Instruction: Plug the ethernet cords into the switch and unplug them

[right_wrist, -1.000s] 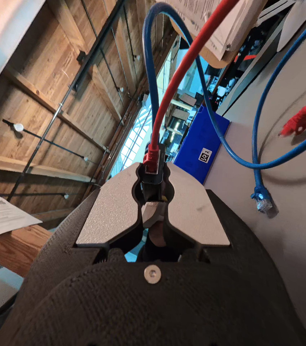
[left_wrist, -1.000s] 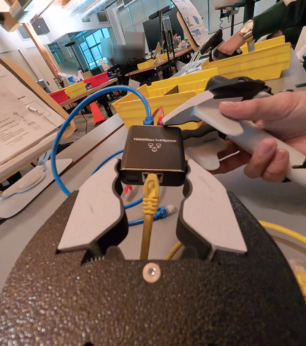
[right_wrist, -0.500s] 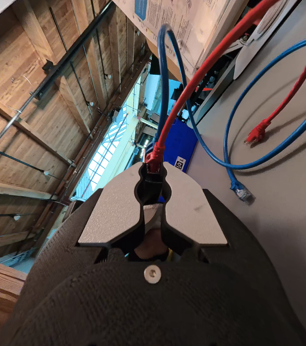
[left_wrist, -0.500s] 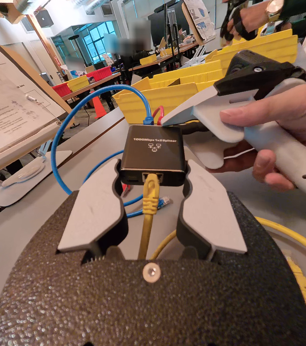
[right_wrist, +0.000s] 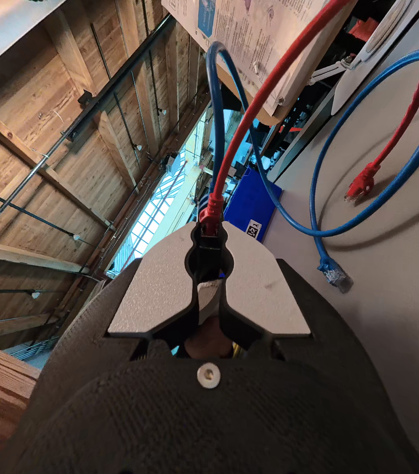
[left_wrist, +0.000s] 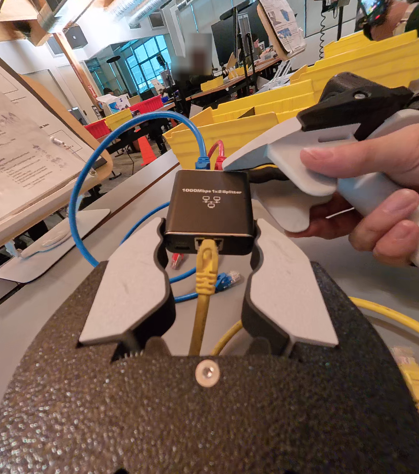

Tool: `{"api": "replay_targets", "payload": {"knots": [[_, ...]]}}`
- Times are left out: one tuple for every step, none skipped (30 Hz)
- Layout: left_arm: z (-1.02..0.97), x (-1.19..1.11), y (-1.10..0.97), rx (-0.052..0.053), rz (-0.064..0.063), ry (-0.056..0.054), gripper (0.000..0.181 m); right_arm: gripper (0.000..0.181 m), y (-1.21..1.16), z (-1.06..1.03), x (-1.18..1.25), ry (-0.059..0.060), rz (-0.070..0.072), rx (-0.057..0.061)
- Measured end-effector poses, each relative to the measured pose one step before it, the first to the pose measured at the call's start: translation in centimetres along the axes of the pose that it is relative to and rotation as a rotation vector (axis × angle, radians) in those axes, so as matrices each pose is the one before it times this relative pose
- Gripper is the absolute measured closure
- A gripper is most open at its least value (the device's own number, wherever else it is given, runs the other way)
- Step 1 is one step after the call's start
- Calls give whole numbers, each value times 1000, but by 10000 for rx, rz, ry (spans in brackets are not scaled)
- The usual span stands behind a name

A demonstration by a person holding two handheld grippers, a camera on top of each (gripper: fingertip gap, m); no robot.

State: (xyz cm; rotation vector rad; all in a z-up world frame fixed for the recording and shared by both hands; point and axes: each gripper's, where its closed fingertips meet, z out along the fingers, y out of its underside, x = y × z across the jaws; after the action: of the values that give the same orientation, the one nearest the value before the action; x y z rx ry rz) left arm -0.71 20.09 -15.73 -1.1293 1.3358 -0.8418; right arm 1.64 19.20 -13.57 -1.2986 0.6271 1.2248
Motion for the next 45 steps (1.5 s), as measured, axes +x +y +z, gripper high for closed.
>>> {"api": "replay_targets", "payload": {"knots": [[24, 7, 9, -9, 56, -40, 119, 170, 29, 8, 32, -52, 102, -37], [1, -16, 38, -16, 26, -4, 119, 170, 51, 18, 31, -28, -20, -128], [0, 5, 45, -11, -4, 26, 119, 171, 20, 5, -57, -64, -230, -125], [-6, -18, -34, 29, -16, 4, 119, 171, -4, 15, -75, -49, -196, -73], [23, -3, -20, 12, 23, -23, 119, 172, -29, 18, -102, -68, -153, -22], [22, -19, -57, 48, 6, -27, 119, 172, -34, 28, -117, -73, -194, 29], [-5, -33, -97, 62, -29, -16, 119, 172, -12, 47, -66, -34, -109, 44], [-10, -41, -55, 38, -20, -12, 119, 172, -10, 94, -239, -173, -171, 33], [-63, -74, -168, 136, -89, -16, 119, 171, -10, 114, -226, -225, -222, -57], [-92, -71, -194, 156, -136, 13, 119, 171, -16, 85, -36, -30, -93, -55], [6, -46, 2, 17, -151, 31, 119, 171, -22, 65, -138, -95, -197, -97], [-36, -32, -127, 117, -169, 27, 119, 171, -38, 47, -70, 10, -250, -121], [5, 2, -76, 45, -156, 18, 119, 171, -87, 60, -117, 36, -171, -77], [36, -9, -95, 70, -177, 18, 119, 172, -77, 82, -136, -13, -185, -85], [-13, -38, -154, 119, -211, 31, 119, 172, -74, 103, -36, 115, -267, -32], [43, -77, 2, -3, -113, -7, 119, 172, -39, 130, -69, 1, -225, -91], [-35, -121, -80, 61, 72, -102, 119, 172, -38, 135, -19, 6, -107, -57], [-19, -185, 2, -47, 263, -245, 119, 172, -45, 170, -75, -44, -59, 27], [-33, -214, -40, -34, 324, -341, 119, 171, -79, 103, -54, -46, -36, 31], [-6, -87, -68, 15, 52, -181, 119, 172, -36, 53, 82, 101, -153, -7], [69, 15, 98, -34, -275, 60, 119, 172, 16, 21, 99, 105, -152, -68], [45, 28, 76, 5, -334, 169, 119, 171, 6, 38, 10, 18, -82, -82], [-20, -13, -24, 30, -167, 77, 119, 175, -55, 27, -31, 37, -155, -22], [42, -3, -19, 10, -47, -8, 119, 175, -75, -11, -43, 14, -141, -47], [44, 69, -50, 82, -239, 91, 119, 171, -31, -11, 58, 84, -157, -104], [67, 108, 15, 59, -531, 242, 119, 171, -33, 3, 46, 106, -203, -61], [72, 84, 76, -3, -521, 247, 119, 171, -20, 44, -7, 61, -149, -81], [22, 4, 29, 25, -237, 126, 119, 169, -36, 68, -36, 58, -146, -25], [-1, -75, -13, -9, 161, -77, 119, 170, -22, 123, -102, -44, -11, 41], [-64, -142, -77, -27, 590, -314, 119, 172, -5, 89, -40, -53, 78, 69], [-65, -229, -68, -50, 714, -440, 119, 172, 32, 89, -70, -82, 14, 69], [-46, -173, 38, -59, 510, -336, 119, 172, 25, -24, 31, -51, 95, 6], [4, 32, 22, 11, -63, 9, 119, 171, -42, -55, 33, 27, -9, 40], [68, 128, 22, -11, -541, 258, 119, 171, -19, -1, 40, 20, -26, -13], [29, 82, 16, 4, -514, 256, 119, 171, 57, 46, 116, 79, 37, -35], [24, -43, 140, -67, -50, 35, 119, 172, -21, 34, -108, -94, 77, 52], [-56, -27, -124, 81, 218, -98, 119, 171, -46, -35, -124, -88, 38, 40], [-39, 51, -94, 34, -51, 9, 119, 171, 42, -42, 119, 68, -90, -71], [41, 56, 141, -74, -275, 149, 119, 172, 69, 56, 193, 67, 53, -96], [36, -53, 199, -88, -73, 50, 119, 173, 43, 73, 51, -62, 452, -75], [-66, -108, 61, -75, 354, -143, 119, 173, -56, 16, -210, -212, 399, 37], [-119, -78, -181, 61, 507, -219, 119, 173, -62, -65, -159, -120, 255, 164], [-34, 11, -109, 63, 351, -119, 119, 172, -37, -102, 57, 60, 251, 216], [68, 74, 82, -36, 97, -15, 119, 171, 1, -74, 130, 67, 155, 225], [74, 67, 82, -56, -39, 35, 119, 169, 68, 3, 158, 52, 151, 126]]}}
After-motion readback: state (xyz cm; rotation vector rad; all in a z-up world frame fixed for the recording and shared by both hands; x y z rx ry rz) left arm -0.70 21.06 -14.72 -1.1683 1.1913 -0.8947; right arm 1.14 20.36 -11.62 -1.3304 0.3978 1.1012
